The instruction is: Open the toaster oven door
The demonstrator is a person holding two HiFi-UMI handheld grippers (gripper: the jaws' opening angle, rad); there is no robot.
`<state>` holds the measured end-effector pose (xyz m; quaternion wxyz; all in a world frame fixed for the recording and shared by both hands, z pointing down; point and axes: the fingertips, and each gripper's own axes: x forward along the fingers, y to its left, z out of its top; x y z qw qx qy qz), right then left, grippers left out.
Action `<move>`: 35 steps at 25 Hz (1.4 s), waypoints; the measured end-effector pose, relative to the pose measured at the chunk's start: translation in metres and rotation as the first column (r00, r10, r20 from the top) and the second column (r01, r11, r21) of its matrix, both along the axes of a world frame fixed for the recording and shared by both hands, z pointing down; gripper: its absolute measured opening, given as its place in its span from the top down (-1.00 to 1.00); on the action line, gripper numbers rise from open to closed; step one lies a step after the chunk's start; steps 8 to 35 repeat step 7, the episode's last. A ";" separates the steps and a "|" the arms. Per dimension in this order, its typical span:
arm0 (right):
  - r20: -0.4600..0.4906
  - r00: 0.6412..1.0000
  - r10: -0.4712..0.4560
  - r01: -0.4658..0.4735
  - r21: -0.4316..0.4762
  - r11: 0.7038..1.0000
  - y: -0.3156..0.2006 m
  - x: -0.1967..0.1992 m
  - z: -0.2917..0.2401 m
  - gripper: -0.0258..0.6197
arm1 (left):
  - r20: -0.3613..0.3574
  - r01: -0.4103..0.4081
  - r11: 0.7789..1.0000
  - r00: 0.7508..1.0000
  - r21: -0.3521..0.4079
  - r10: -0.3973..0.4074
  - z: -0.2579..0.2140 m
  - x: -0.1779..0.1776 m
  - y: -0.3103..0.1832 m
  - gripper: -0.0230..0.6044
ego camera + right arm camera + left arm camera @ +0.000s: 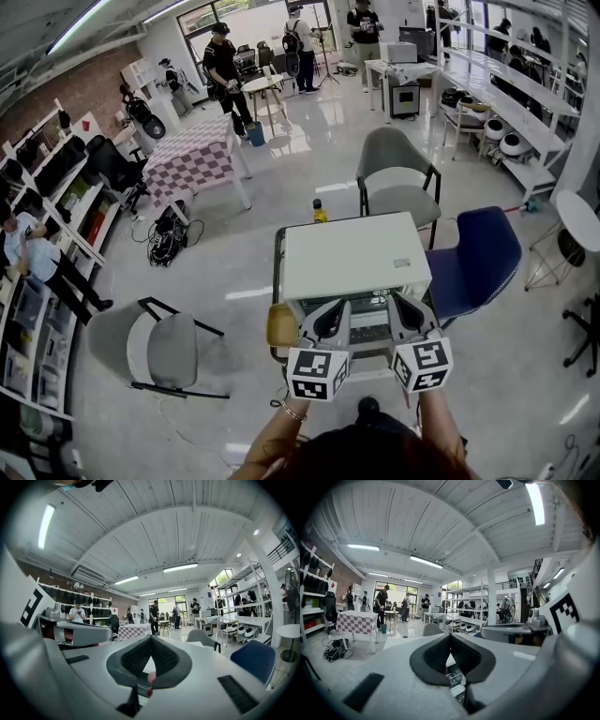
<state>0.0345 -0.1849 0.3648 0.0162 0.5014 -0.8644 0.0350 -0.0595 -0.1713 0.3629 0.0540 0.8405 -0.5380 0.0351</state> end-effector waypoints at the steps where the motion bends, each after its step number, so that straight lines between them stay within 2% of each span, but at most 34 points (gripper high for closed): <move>1: -0.001 1.000 0.000 0.000 0.000 1.000 0.000 -0.001 0.000 0.92 | 0.001 0.000 1.000 1.000 0.000 0.000 0.001 -0.001 0.000 0.88; 35: -0.002 1.000 0.009 -0.009 0.002 1.000 0.004 -0.006 0.004 0.92 | -0.001 -0.009 1.000 1.000 -0.002 0.009 0.005 -0.007 0.006 0.88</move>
